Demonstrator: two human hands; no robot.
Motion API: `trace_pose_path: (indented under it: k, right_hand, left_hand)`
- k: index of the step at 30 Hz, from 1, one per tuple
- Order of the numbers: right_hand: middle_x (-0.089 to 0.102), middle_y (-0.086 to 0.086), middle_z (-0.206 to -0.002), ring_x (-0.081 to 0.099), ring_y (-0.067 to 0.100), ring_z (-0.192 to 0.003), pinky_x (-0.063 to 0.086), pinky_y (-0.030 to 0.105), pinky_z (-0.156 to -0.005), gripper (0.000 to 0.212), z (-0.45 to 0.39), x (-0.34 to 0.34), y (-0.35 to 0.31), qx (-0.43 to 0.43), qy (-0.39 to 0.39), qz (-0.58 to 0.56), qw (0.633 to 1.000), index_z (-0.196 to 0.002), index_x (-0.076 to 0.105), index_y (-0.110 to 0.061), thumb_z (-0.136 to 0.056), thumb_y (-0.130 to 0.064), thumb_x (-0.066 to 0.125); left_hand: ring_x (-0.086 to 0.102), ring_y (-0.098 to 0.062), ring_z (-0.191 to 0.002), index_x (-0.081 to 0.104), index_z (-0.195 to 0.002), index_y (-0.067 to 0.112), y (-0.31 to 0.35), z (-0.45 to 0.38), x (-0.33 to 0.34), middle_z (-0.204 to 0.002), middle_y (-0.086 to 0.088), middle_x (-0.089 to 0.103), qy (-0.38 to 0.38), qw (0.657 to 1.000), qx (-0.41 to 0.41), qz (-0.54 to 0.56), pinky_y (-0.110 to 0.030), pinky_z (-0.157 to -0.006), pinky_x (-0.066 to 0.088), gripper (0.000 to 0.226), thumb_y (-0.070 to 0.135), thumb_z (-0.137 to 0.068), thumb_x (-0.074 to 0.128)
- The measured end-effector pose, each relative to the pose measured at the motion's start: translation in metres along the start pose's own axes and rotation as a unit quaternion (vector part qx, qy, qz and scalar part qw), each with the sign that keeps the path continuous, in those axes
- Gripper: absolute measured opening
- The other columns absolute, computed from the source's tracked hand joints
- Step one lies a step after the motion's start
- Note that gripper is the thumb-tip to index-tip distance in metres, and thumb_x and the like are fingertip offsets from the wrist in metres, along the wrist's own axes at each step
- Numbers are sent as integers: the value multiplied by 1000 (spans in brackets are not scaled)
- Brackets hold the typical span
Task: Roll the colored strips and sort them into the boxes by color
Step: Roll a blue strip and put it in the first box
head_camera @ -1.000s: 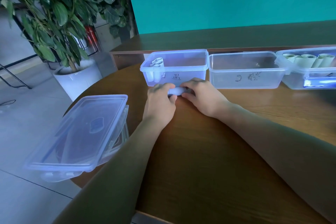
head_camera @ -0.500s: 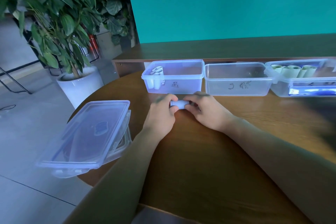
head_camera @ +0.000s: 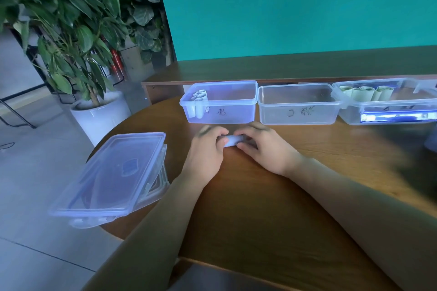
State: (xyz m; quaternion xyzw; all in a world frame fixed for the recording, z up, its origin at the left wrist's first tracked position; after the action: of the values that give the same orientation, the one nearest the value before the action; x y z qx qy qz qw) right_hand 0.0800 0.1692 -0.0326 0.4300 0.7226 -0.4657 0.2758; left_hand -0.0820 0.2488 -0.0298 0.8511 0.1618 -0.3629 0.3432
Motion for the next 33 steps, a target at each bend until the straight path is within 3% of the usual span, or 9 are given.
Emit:
trace_pose_path:
  k: [3,8,12,15,17,19,23,28,33]
  right_hand:
    - [60,-1,-118,56,16,-101,45,30,-95,33,-6,3,4,15,-5,0,1000,-131,62,-21,-98,-22,65]
    - [60,-3,-110,55,18,-101,46,33,-93,31,-18,7,10,32,-10,6,999,-131,62,-24,-100,-23,61]
    - [64,0,-112,57,20,-104,48,35,-93,33,-23,8,13,43,-10,14,999,-134,61,-22,-101,-25,59]
    - [65,1,-111,59,15,-97,48,29,-92,31,-24,5,12,49,11,-24,998,-132,61,-16,-101,-22,60]
    - [65,-3,-113,59,6,-91,47,17,-89,34,-22,0,10,75,37,-76,994,-133,60,-14,-101,-25,62]
    - [66,-8,-110,61,-1,-80,44,7,-80,32,-19,-4,9,101,58,-141,983,-129,62,-17,-99,-29,65]
    - [70,-9,-104,66,0,-86,46,10,-81,27,-14,-12,1,114,80,-239,961,-121,67,-20,-96,-27,70]
    - [69,-9,-96,62,2,-87,46,13,-81,21,-26,-34,-14,93,105,-259,956,-117,69,-18,-98,-26,67]
    - [68,-8,-91,58,4,-74,51,21,-75,10,-71,-64,-29,53,108,-230,966,-109,67,-22,-99,-21,65]
  left_hand:
    - [51,-6,-94,68,-104,20,0,-2,1,-103,10,62,9,1000,16,9,-19,-80,37,12,14,-96,61]
    - [51,-12,-108,63,-123,24,-2,-5,5,-117,9,61,-28,999,-15,-12,-24,-91,40,32,27,-92,70]
    - [53,-15,-110,61,-124,24,-3,-13,7,-120,6,61,-33,999,-32,-22,-31,-94,47,31,27,-94,68]
    - [52,-17,-111,59,-126,24,-2,-17,8,-120,2,61,-37,998,-40,-35,-37,-93,50,29,29,-98,62]
    - [51,-18,-110,58,-127,22,1,-16,7,-119,1,60,-36,998,-40,-33,-40,-90,51,28,32,-101,57]
    - [50,-17,-108,57,-128,22,2,-15,5,-118,2,59,-30,998,-42,-21,-38,-88,50,29,33,-102,54]
    - [50,-10,-103,59,-128,20,8,-9,-2,-115,7,58,-1,998,-42,38,-28,-87,46,29,32,-102,54]
    - [55,-4,-86,65,-118,22,25,-14,-23,-98,15,63,38,994,-42,95,-8,-70,38,20,31,-101,57]
    - [59,-19,-88,67,-109,21,30,-60,-71,-96,4,67,23,999,-17,28,-37,-78,51,18,33,-100,57]
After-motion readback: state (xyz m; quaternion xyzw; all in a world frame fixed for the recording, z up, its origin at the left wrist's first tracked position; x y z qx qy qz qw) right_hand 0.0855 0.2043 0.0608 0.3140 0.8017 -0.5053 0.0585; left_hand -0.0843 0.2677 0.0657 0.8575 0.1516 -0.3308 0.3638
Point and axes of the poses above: each hand's wrist, its own z-axis away from the middle knuckle, its own x-axis out of the palm, y = z × x, the point moved 2 cm from there along -z, towards the middle knuckle
